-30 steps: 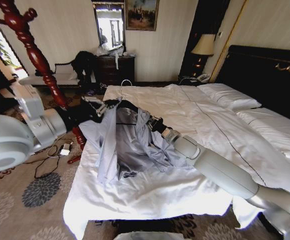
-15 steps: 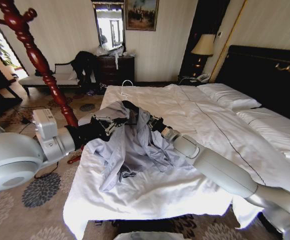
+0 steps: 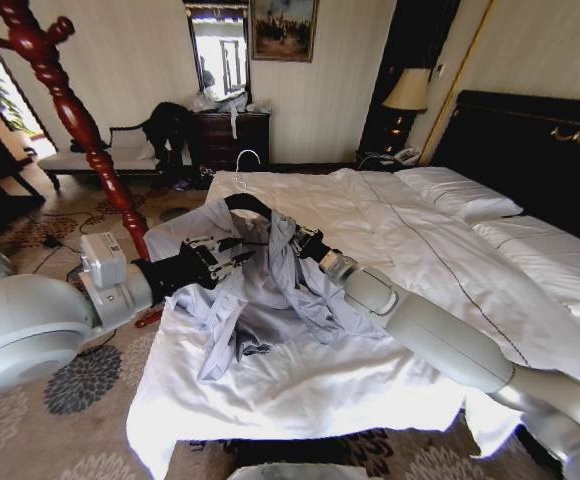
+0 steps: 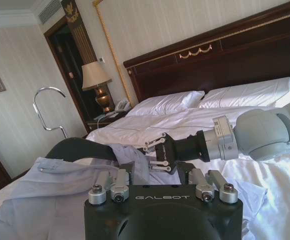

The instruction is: Pick up the clothes from the bed and hang them on the clothes hanger.

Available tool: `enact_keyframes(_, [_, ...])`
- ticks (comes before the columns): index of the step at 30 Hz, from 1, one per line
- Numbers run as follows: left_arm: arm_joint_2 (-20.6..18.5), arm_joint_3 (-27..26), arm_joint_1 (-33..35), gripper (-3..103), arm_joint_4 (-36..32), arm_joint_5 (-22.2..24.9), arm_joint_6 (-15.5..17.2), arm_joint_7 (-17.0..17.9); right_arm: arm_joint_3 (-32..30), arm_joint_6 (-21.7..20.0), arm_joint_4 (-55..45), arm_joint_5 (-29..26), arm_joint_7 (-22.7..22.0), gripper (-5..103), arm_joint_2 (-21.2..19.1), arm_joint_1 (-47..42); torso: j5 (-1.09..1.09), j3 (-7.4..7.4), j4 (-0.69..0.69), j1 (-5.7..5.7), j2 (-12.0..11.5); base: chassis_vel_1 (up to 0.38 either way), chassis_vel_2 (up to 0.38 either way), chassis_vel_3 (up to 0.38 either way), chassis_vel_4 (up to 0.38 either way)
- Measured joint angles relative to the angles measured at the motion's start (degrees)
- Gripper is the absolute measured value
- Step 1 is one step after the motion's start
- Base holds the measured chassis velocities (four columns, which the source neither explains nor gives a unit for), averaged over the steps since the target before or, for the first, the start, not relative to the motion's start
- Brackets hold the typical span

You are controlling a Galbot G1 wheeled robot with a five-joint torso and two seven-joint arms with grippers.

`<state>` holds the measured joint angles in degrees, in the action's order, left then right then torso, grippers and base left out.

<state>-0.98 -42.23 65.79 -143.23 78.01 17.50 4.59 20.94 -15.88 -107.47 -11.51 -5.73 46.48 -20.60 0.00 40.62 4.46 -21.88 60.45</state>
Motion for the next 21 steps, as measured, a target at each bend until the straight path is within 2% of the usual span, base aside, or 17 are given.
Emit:
enact_keyframes(2, [0.5,-0.5,-0.5,62,-0.1,1.2,-0.6,0.1,-0.6,0.1,-0.2,0.1,-0.1,16,-0.4,-1.0,0.0,0.0,0.0,0.0,0.0,0.0,0.0,0.0,0.0])
enact_keyframes(3, [0.8,-0.8,-0.8,62,-0.1,2.2,-0.9,0.4,-1.0,0.2,-0.3,0.1,-0.1,16,-0.7,-1.6,0.0,-0.01,0.0,0.0,0.0,0.0,0.0,0.0,0.0])
enact_keyframes(5, [1.2,-1.5,-1.5,73,-0.1,3.7,-1.2,1.2,-1.7,0.3,-0.4,0.3,-0.1,16,-1.1,-2.7,0.0,0.0,0.0,0.0,0.0,0.0,0.0,0.0,0.0])
enact_keyframes(6, [1.2,-1.5,-1.5,73,-0.1,3.7,-1.2,1.2,-1.7,0.3,-0.4,0.3,-0.1,16,-1.1,-2.7,0.0,0.0,0.0,0.0,0.0,0.0,0.0,0.0,0.0])
enact_keyframes(9, [3.1,-2.7,-2.7,88,-0.1,6.1,-2.7,4.3,-4.1,0.8,-0.6,0.7,-0.4,16,-1.8,-6.0,0.01,0.0,0.01,0.0,0.0,0.0,0.0,0.0,0.0])
enact_keyframes(11, [3.6,-3.0,-3.0,88,-0.1,7.1,-2.9,5.4,-4.9,1.2,-0.6,1.3,-0.4,16,-2.0,-6.8,0.0,0.0,0.01,0.0,0.0,0.0,0.0,0.0,0.0])
enact_keyframes(13, [4.7,-3.7,-3.6,97,-0.1,9.9,-3.1,7.3,-6.2,2.1,-0.5,2.5,-0.5,16,-2.2,-7.9,0.0,0.0,0.01,0.0,0.0,0.0,0.0,0.0,0.0])
enact_keyframes(21, [5.8,-5.9,-5.5,100,2.3,15.1,-4.2,8.6,-9.1,4.0,-0.6,4.1,-0.6,16,-2.2,-8.9,0.0,0.0,0.0,0.0,0.0,0.0,0.0,0.0,0.0])
